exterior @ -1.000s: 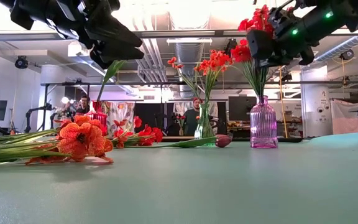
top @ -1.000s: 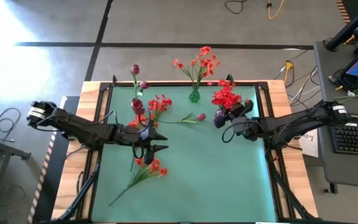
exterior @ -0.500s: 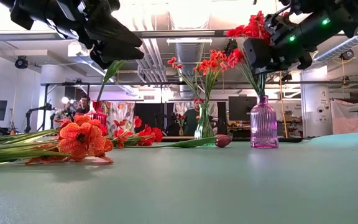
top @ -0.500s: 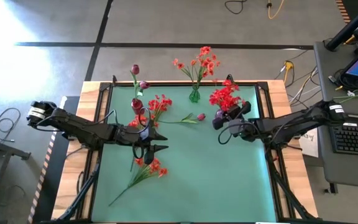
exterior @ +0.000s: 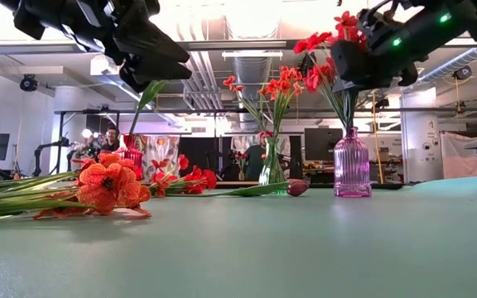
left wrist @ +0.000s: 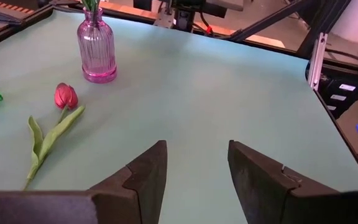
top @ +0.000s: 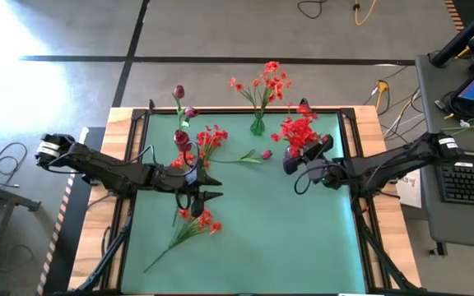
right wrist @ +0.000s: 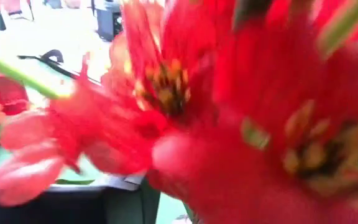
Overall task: Sort flowers into vase by color
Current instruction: Put the bottom red flowers into the violet flower vase
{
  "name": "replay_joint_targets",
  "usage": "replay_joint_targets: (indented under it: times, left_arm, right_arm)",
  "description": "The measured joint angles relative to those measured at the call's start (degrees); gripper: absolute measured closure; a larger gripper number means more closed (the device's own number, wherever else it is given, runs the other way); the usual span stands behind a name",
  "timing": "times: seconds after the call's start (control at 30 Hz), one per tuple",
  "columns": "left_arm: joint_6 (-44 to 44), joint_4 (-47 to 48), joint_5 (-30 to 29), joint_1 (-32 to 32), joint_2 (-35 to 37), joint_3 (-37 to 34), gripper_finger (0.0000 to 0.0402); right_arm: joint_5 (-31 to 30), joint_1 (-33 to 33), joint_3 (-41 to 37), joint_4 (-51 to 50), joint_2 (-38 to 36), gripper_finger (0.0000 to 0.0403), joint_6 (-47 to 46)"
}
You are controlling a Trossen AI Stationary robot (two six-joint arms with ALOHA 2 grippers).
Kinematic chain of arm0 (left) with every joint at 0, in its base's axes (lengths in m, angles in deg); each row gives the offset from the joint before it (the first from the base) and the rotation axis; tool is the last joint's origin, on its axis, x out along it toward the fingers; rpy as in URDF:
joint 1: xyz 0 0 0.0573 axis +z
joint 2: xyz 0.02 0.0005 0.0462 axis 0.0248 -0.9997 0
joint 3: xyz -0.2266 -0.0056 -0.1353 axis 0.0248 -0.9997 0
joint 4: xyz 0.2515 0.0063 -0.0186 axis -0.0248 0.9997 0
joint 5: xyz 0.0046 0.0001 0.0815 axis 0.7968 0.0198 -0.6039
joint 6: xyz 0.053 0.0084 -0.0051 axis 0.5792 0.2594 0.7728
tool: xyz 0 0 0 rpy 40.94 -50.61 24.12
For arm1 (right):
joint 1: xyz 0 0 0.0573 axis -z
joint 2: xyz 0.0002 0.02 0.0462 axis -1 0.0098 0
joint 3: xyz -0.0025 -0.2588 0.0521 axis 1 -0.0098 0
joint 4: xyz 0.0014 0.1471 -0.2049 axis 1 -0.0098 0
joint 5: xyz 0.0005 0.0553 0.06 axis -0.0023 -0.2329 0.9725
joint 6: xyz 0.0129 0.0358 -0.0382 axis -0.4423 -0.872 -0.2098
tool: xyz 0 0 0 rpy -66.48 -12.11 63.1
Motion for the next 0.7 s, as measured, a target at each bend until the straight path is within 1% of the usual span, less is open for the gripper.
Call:
replay_joint_targets:
  times: [0.17,0.3,0.37,0.6,0.7]
  left_arm:
    - [-1.8,-0.1,0.0,0.0,0.0,0.0,0.0243]
    - [-4.0,-0.5,0.0,-0.1,0.0,0.0,0.0243]
    - [-4.8,-1.0,0.1,-0.5,0.0,0.0,0.0243]
    - [-8.1,-4.7,0.1,-3.8,0.0,0.0,0.0243]
    - [-10.8,-5.8,0.1,-5.3,0.0,0.0,0.0243]
  right_arm:
    - [0.0,-2.1,0.0,-0.4,-2.0,0.0219,0.5]
    - [0.0,-3.9,0.0,-3.3,-3.5,0.0203,-0.9]
    - [0.5,-4.8,0.0,-4.5,-4.2,0.0198,-2.0]
    - [5.4,-7.5,0.0,-5.1,-5.4,0.0195,-2.2]
    - [7.0,-8.7,-0.1,-6.1,-5.9,0.0195,-2.6]
